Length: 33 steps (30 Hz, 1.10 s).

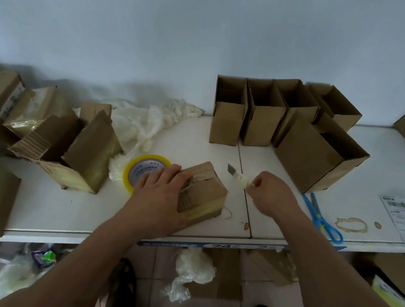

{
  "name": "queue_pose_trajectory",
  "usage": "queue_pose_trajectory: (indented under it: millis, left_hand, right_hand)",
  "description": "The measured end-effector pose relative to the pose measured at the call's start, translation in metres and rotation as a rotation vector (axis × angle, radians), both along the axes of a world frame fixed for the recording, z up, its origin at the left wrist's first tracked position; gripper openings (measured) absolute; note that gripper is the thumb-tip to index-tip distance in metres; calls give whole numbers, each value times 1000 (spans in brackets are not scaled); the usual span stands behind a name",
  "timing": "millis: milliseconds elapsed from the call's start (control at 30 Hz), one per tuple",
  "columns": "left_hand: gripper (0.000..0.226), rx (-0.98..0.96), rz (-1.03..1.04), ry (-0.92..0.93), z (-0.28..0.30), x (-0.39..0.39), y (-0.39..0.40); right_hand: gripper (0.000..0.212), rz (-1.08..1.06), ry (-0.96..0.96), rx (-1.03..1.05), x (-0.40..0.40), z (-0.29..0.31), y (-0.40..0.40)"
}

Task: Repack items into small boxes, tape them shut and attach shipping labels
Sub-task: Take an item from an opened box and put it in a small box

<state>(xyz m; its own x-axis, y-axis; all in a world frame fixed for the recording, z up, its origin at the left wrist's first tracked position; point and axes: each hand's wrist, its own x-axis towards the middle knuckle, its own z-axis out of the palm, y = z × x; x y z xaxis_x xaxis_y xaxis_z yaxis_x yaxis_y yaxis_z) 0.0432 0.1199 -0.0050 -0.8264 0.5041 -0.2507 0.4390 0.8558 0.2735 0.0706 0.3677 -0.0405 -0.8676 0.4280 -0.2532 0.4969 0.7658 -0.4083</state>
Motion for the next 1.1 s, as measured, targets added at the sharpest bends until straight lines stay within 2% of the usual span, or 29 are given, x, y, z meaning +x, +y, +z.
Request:
queue_pose_trajectory:
  millis: [133,200,300,433,500,700,867,1100]
  left_hand:
    - [88,64,-3,-6,2,-13,7]
    - [79,128,-7,-42,3,-19,12]
    - [64,180,8,-80,6,-21,18]
    - [68,193,-13,-62,5,-22,19]
    - [72,213,-12,-73,5,-23,19]
    - [77,229,-5,-79,2,-26,24]
    - [77,242,-9,-86,-1,-29,23]
    - [76,244,-15,-83,-2,-31,23]
  right_hand:
    - [6,-113,255,-348,15,44,-4]
    - [8,-99,311,-462,23,60,-10]
    - [10,-53,335,-523,27,68,-11]
    - [15,-80,298,-847,26,72,-9]
    - [17,-97,305,-943,25,73,-9]
    - [6,-164,468,-670,18,65,-17]
    - [5,-221,483,-777,12,64,-20]
    - [16,-67,396,-829,12,59,-16]
